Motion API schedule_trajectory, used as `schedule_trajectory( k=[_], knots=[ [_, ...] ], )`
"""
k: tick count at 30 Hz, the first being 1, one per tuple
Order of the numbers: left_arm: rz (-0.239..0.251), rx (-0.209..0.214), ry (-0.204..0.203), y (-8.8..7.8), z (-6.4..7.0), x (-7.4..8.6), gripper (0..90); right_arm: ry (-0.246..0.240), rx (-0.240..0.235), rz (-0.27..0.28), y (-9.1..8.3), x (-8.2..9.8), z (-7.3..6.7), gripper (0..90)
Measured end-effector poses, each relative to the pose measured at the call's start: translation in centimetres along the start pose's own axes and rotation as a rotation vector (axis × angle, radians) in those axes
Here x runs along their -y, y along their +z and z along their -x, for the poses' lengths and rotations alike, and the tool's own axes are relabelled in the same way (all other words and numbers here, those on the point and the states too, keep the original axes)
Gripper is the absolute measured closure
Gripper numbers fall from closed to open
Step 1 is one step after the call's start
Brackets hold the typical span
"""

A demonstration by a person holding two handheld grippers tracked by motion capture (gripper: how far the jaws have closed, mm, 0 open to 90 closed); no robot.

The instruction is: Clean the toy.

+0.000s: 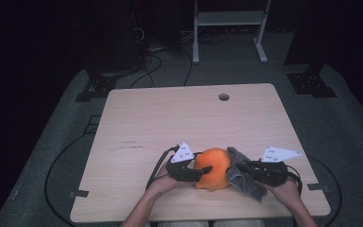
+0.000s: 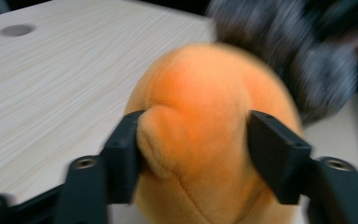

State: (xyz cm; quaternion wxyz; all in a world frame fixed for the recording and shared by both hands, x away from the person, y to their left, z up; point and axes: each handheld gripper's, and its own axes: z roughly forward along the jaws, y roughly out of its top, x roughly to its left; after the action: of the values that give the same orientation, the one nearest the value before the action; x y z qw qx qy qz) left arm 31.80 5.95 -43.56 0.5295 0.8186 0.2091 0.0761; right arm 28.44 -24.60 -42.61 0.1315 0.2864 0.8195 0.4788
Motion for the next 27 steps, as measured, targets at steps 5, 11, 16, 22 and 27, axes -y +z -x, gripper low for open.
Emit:
schedule_trajectory(
  k=[5, 11, 16, 22, 27],
  knots=[
    [-0.062, -0.010, -0.087, 1.3, -0.1, -0.7, 14.4, -0.066, -0.016, -0.049, 0.8, 0.1, -1.4, 80.9],
    [0.119, -0.075, 0.144, 1.3, 1.6, -1.5, 47.0, 0.009, 0.002, 0.020, -1.1, 0.2, 0.1, 81.0],
    [0.063, -0.070, 0.224, 2.3, 1.8, -1.4, 33.3, 0.059, 0.028, 0.041, -0.4, -0.2, 0.8, 81.0],
    [0.022, -0.038, 0.043, 1.0, 0.8, -0.8, 34.1, -0.047, -0.056, -0.003, 0.6, -0.7, -1.7, 81.0],
    [0.010, -0.017, 0.072, 0.3, 1.4, -0.1, 41.1, 0.038, 0.005, 0.020, -0.7, -0.1, 0.2, 81.0]
  ],
)
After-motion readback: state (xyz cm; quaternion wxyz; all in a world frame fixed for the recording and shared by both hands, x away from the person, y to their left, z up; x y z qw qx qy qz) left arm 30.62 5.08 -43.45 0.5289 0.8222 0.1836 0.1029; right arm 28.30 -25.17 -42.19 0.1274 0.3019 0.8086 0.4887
